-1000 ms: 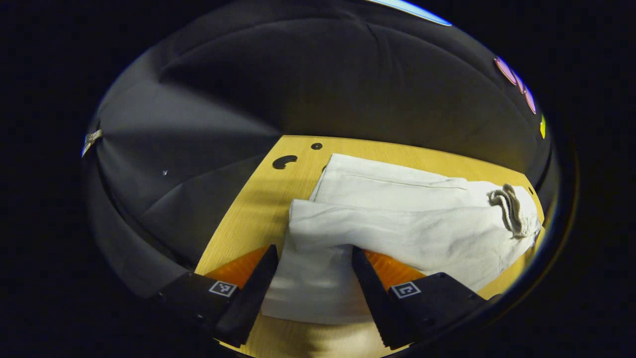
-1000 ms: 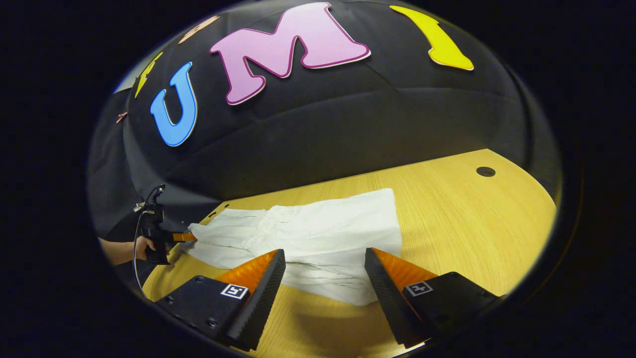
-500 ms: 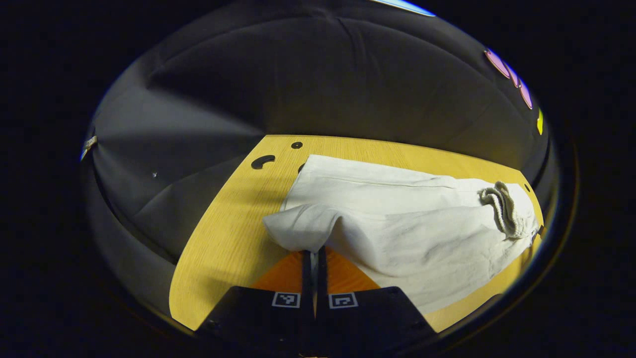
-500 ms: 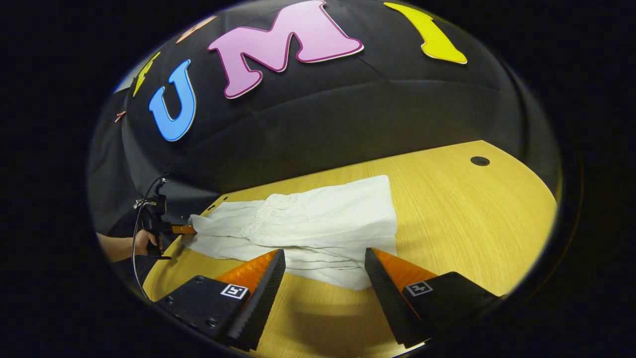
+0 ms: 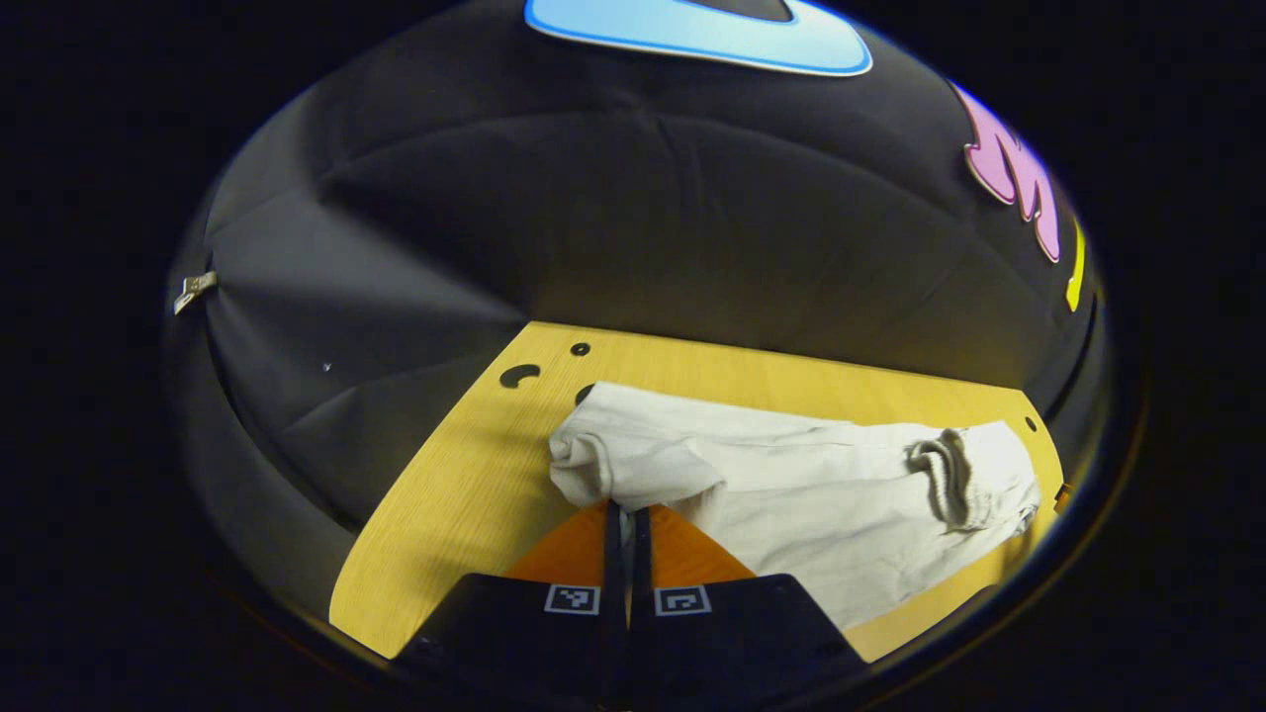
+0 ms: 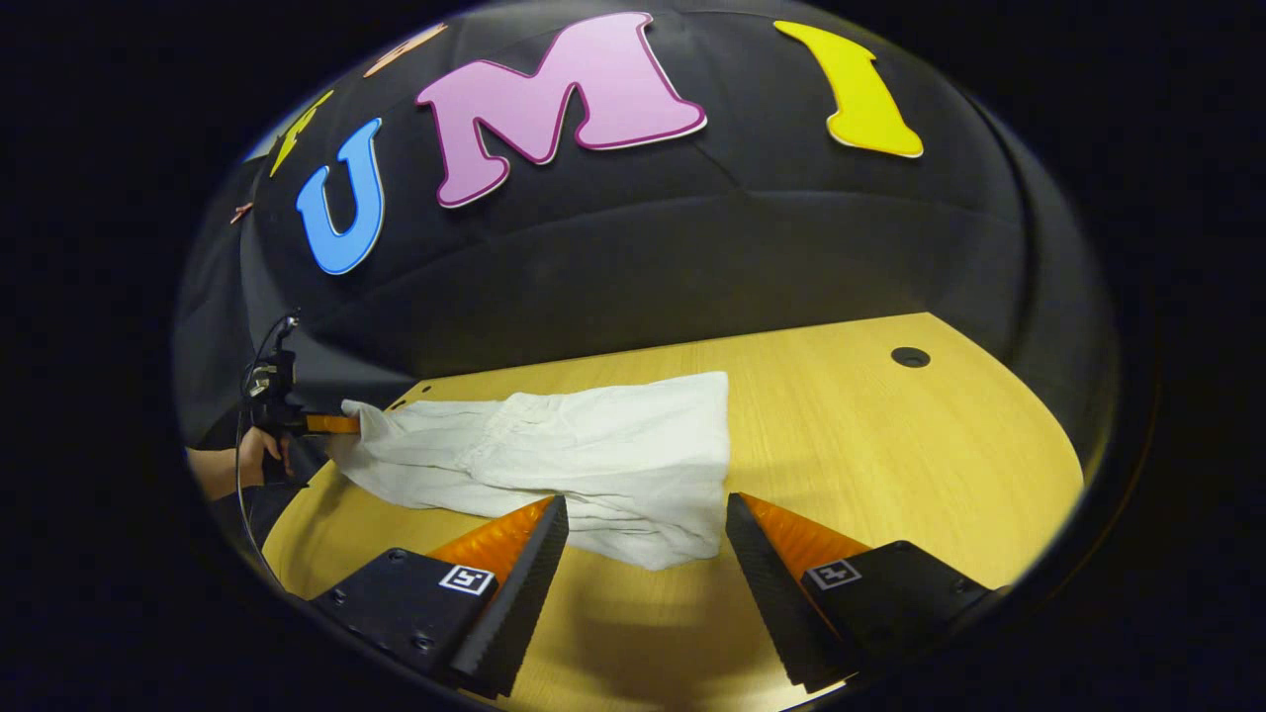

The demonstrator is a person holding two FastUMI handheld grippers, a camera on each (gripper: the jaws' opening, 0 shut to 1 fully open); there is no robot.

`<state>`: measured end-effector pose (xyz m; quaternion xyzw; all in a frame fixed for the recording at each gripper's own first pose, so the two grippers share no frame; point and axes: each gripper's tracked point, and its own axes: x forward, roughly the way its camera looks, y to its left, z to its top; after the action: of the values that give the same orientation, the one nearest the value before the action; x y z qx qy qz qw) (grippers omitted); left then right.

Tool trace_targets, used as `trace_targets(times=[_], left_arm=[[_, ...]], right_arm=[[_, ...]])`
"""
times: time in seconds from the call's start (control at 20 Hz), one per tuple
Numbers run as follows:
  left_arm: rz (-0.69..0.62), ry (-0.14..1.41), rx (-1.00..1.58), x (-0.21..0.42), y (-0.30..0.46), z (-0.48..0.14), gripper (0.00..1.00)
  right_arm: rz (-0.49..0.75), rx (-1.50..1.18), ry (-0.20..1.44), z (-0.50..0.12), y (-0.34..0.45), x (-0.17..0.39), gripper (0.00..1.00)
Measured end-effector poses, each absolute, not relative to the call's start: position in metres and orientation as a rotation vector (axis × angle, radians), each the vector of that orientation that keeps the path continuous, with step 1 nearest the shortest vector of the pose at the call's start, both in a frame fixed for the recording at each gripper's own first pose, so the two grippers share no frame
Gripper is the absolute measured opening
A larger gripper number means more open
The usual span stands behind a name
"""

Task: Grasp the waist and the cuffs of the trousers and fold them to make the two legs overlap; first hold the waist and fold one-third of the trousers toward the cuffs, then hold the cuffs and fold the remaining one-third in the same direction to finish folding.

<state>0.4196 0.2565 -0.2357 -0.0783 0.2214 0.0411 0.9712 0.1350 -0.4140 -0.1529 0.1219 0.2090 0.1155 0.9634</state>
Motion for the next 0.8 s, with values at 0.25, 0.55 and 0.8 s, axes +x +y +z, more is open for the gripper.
trace_targets(times=[0.25,0.55,0.8], left_arm=[[0.052,0.372,-0.204,0.406,0.22,-0.185,0.06],[0.002,0.288,-0.277,0.392,0.157,-0.118,0.06],[-0.087,0.241,-0.249,0.383,0.078,-0.07,0.06]], right_arm=[[0.213,0.243,0.421,-0.138,-0.44,0.13,0.98],[0.191,0.254,0.414,-0.116,-0.468,0.117,0.98],[0.169,0.273,0.409,-0.103,-0.491,0.1,0.98]])
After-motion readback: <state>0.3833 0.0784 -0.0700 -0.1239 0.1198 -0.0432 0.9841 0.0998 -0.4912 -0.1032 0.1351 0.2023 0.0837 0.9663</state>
